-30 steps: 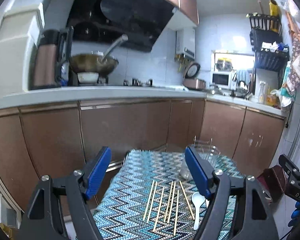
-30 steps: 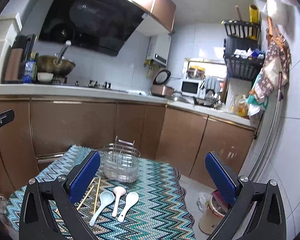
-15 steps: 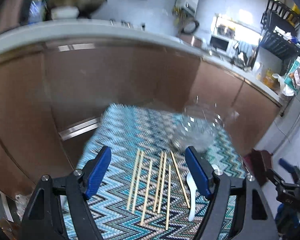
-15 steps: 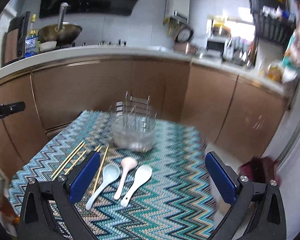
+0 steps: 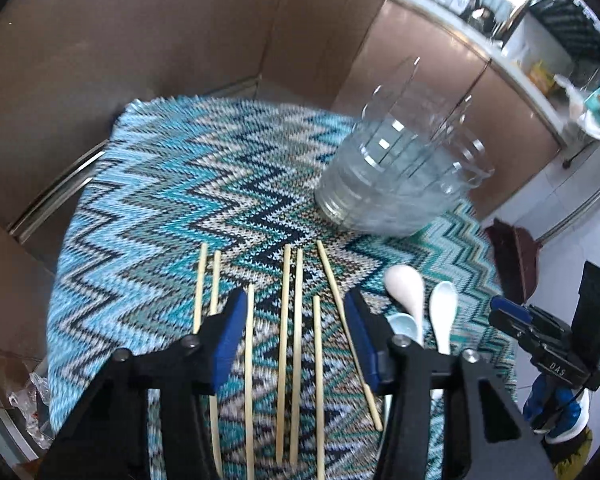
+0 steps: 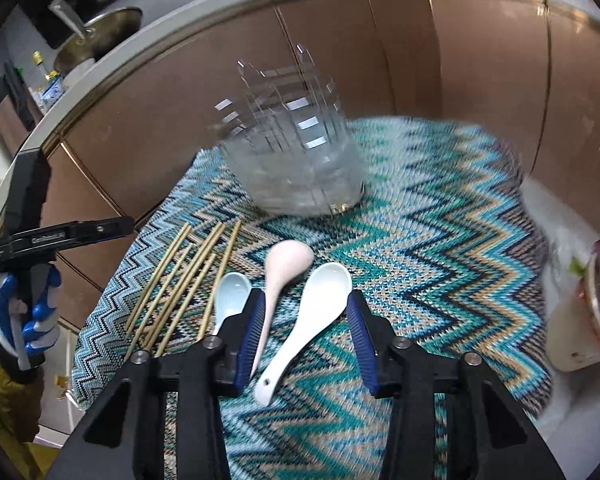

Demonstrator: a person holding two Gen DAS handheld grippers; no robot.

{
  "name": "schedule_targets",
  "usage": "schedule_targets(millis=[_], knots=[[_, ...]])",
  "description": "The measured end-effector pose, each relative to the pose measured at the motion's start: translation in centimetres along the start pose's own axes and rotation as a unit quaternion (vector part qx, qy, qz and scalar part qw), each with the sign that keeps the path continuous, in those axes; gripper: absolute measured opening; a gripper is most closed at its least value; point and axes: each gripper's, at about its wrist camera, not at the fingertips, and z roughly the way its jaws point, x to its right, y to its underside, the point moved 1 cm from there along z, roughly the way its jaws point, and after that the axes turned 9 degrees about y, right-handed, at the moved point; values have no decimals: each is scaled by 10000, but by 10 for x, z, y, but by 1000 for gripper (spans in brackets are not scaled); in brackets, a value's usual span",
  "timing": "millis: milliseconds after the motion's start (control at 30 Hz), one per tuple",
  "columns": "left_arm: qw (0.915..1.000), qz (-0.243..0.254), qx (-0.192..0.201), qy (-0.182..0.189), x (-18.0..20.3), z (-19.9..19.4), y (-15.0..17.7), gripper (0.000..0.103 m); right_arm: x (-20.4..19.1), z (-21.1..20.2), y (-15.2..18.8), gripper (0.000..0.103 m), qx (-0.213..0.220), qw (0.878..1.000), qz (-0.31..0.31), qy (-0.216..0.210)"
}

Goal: Organize utensils
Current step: 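Grasp a bamboo chopstick with the left gripper while the right gripper grasps a white spoon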

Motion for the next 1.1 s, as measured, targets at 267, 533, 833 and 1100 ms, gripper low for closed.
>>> schedule_targets(millis=[267, 533, 833, 1100], knots=[[9980, 64, -594, -193, -10, 44, -20, 32, 16, 38, -8, 29, -356, 9992, -53, -191], [9952, 64, -913, -346, -18, 71, -28, 24, 20, 56, -9, 29, -504, 9983, -100, -276], [9923, 143, -1144, -449, -17, 88, -30, 19, 17, 70, -10, 29, -659, 9972, -140, -329], [9906, 159, -1247, -545, -13, 97, -34, 16, 12, 90, -13, 18, -864, 9950, -171, -469]])
